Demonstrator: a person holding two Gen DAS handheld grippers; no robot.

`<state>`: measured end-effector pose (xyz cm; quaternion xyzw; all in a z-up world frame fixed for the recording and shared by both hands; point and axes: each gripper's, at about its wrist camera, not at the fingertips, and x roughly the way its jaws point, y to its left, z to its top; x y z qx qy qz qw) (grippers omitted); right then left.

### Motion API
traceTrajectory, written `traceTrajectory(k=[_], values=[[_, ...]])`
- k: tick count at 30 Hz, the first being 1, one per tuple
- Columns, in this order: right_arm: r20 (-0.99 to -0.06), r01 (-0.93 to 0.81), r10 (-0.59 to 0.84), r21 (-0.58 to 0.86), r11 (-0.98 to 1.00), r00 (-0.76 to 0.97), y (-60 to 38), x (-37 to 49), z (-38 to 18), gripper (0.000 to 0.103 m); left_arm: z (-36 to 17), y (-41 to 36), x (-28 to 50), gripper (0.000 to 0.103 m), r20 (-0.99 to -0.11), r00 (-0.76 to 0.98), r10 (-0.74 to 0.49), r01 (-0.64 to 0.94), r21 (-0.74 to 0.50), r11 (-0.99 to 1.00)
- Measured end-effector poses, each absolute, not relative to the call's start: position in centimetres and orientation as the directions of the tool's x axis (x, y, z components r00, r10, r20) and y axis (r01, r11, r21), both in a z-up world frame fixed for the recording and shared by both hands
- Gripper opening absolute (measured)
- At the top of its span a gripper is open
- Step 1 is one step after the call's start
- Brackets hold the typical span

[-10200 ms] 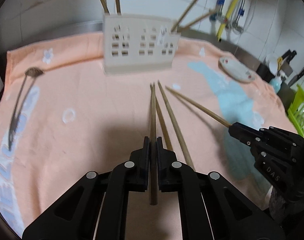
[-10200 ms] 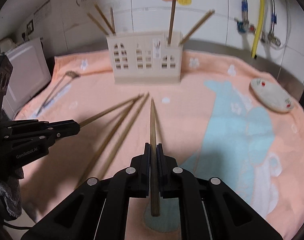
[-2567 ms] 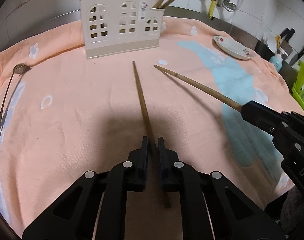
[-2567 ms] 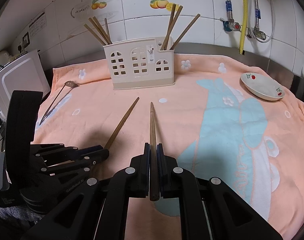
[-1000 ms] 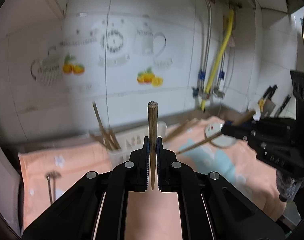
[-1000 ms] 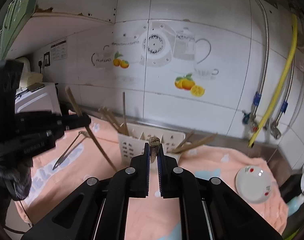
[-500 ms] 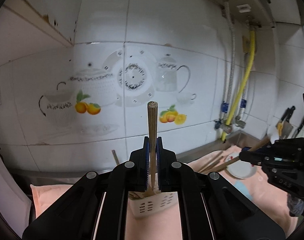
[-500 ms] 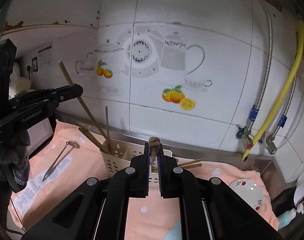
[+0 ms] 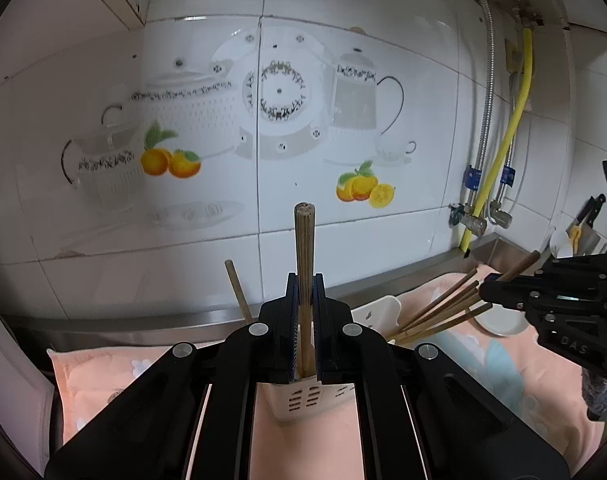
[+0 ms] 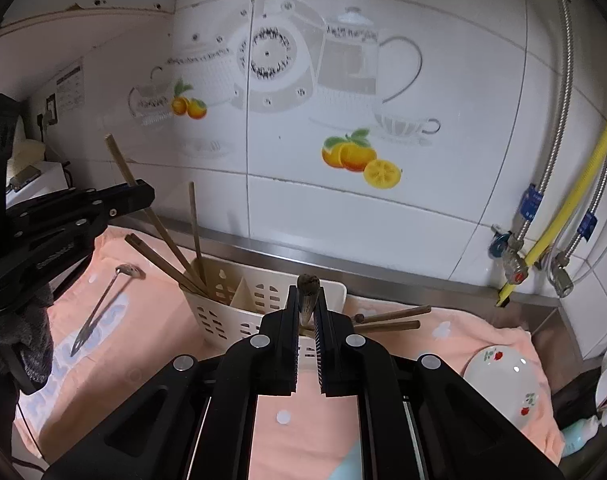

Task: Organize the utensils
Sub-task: 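Lift both held chopsticks and carry them over the cream caddy, then open both tools to drop the chopsticks into the caddy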

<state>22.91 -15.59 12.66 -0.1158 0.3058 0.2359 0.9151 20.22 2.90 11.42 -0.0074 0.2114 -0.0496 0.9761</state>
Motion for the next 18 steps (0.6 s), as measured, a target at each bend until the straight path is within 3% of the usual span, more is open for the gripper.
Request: traceTrajectory(k=[18], values=[[-0.660,-0.494,0.352,-0.034,0.869,0.664,-14.6,25.7,10.2,0.007,10.4,2.7,20.5,0.007,-0.437,0.894,-0.097,0.094,-0.029,0.995]])
